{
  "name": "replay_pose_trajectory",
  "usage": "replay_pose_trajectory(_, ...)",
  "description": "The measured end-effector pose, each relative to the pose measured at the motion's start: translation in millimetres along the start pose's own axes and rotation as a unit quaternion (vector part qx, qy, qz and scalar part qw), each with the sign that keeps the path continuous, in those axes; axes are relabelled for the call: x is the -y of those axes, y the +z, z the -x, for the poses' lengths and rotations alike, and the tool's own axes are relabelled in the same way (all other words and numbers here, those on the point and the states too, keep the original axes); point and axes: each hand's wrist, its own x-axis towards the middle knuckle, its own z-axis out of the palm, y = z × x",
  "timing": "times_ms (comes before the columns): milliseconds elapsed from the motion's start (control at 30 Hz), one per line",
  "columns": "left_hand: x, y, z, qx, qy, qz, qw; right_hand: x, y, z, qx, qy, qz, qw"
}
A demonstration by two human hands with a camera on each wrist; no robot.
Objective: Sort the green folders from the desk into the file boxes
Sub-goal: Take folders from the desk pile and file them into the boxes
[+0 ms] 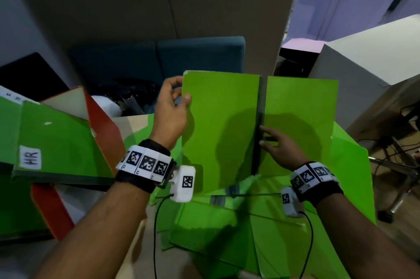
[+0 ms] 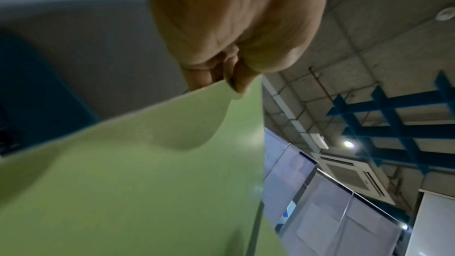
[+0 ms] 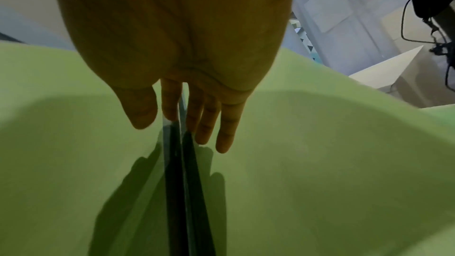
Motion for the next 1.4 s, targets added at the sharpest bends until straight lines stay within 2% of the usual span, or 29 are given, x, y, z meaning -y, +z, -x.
replay_pose_trajectory(67,-12,-11,-2,-0.003,0.047,0.007,0.999,17,-5,-4,-0.028,-0.013,-0.078,0.996)
replay_pose_trajectory(100,-16,-15,-1,-0.004,0.071,0.009,0.997,27,-8,-4,-0.041,-0.012,-0.157,0.987)
replay_pose_trajectory(133,-17,-20,1,-0.007,0.090,0.009,0.996,37,-12,-4,-0.057,-0.001,-0.253,0.966)
replay_pose_trajectory(200,-13,-28,4,-0.023,0.112,0.006,0.993,53,-20,-3,-0.087,0.017,-0.425,0.901)
replay_pose_trajectory(267,-3,-35,6,-0.029,0.112,-0.004,0.993,68,-32,-2,-0.105,0.027,-0.530,0.841)
replay_pose_trajectory(400,17,-43,20,0.021,0.112,-0.039,0.993,88,-41,-1,-0.117,0.047,-0.652,0.748)
replay_pose_trajectory(500,29,-48,34,0.044,0.150,-0.074,0.985,97,-36,5,-0.139,0.049,-0.727,0.671)
replay_pose_trajectory(567,36,-53,39,0.040,0.194,-0.106,0.974,99,-35,6,-0.165,0.052,-0.741,0.649)
replay_pose_trajectory(633,43,-55,41,0.033,0.218,-0.132,0.966,97,-35,2,-0.196,0.066,-0.729,0.653)
replay_pose_trajectory(733,47,-54,46,0.043,0.234,-0.138,0.961,91,-40,-7,-0.223,0.106,-0.650,0.719)
replay_pose_trajectory(800,50,-52,51,0.058,0.236,-0.136,0.960,84,-39,-12,-0.236,0.133,-0.613,0.742)
replay_pose_trajectory(867,55,-50,54,0.066,0.217,-0.133,0.965,81,-38,-13,-0.256,0.148,-0.594,0.748)
replay_pose_trajectory(933,63,-49,55,0.085,0.159,-0.147,0.973,78,-35,-11,-0.263,0.145,-0.587,0.752)
replay_pose_trajectory(1000,72,-48,56,0.166,0.086,-0.228,0.956,77,-36,-11,-0.273,0.130,-0.584,0.753)
replay_pose_trajectory(1067,77,-47,62,0.278,0.011,-0.308,0.910,80,-39,-12,-0.273,0.110,-0.570,0.767)
replay_pose_trajectory(1100,78,-45,66,0.317,-0.009,-0.321,0.892,83,-41,-11,-0.269,0.098,-0.560,0.778)
replay_pose_trajectory(1133,78,-42,68,0.330,-0.009,-0.316,0.889,88,-43,-11,-0.262,0.083,-0.549,0.790)
replay_pose_trajectory(1200,69,-34,70,0.289,0.030,-0.291,0.912,93,-44,-12,-0.249,0.059,-0.519,0.816)
replay_pose_trajectory(1267,53,-27,65,0.212,0.081,-0.285,0.931,101,-44,-11,-0.235,0.031,-0.483,0.843)
replay_pose_trajectory(1400,18,-17,47,0.086,0.195,-0.299,0.930,132,-43,0,-0.214,-0.061,-0.379,0.898)
